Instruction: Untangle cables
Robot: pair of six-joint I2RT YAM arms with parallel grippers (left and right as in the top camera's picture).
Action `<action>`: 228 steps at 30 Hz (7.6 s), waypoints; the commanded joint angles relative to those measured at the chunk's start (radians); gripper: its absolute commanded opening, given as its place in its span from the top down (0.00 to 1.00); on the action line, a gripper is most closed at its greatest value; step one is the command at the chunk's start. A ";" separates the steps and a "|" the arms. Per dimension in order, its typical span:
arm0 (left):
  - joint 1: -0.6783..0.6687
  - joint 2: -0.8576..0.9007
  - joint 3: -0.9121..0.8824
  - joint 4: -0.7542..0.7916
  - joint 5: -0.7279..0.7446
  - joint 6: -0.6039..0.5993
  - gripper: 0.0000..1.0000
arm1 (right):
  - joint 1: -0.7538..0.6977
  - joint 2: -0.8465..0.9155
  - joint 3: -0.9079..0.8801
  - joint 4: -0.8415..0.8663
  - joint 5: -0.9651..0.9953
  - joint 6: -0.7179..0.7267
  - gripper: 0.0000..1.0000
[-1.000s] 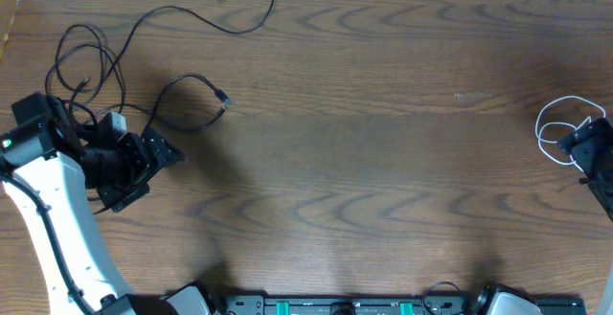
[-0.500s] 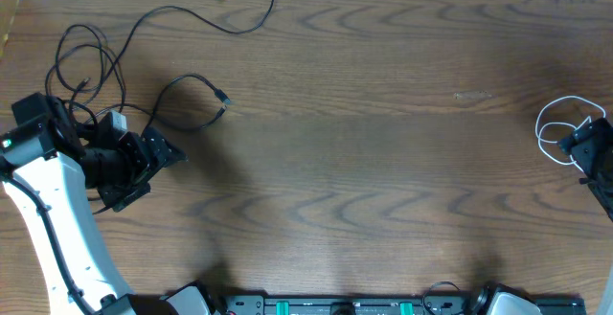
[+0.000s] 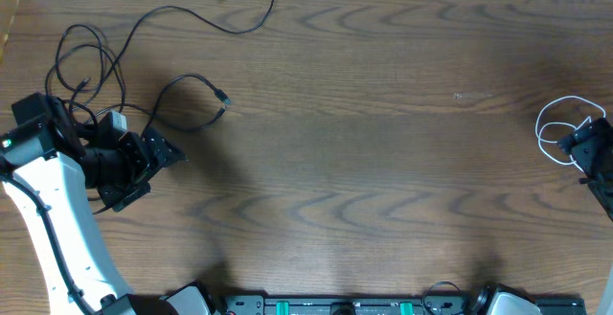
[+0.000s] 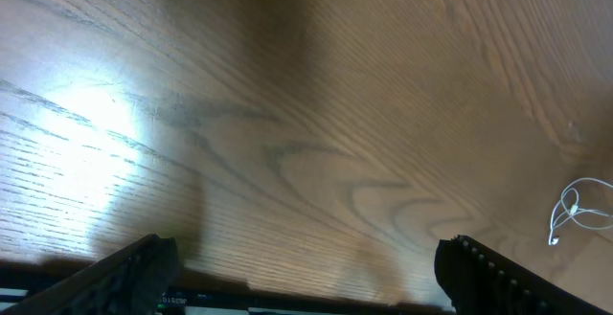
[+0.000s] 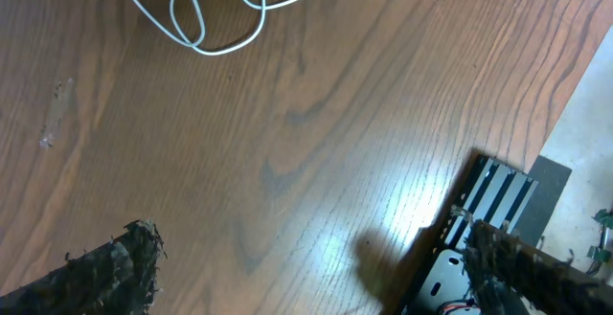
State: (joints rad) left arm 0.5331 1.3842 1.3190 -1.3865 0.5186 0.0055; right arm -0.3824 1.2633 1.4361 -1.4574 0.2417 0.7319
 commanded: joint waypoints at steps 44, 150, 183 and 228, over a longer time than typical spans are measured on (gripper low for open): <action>-0.002 -0.004 0.000 0.009 0.013 0.021 0.09 | -0.005 -0.002 0.001 -0.001 0.010 0.015 0.01; -0.090 0.779 0.335 1.161 -0.556 0.212 0.93 | -0.005 -0.002 0.001 -0.001 0.010 0.015 0.01; -0.101 0.640 0.451 0.927 -0.459 0.034 0.00 | -0.005 -0.002 0.001 -0.001 0.010 0.015 0.01; 0.394 0.636 0.173 0.574 -0.392 0.002 0.15 | -0.005 -0.002 0.001 -0.001 0.010 0.015 0.01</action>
State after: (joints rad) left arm 0.9154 2.0083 1.5120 -0.8219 0.0807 -0.0254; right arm -0.3824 1.2633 1.4361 -1.4574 0.2420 0.7319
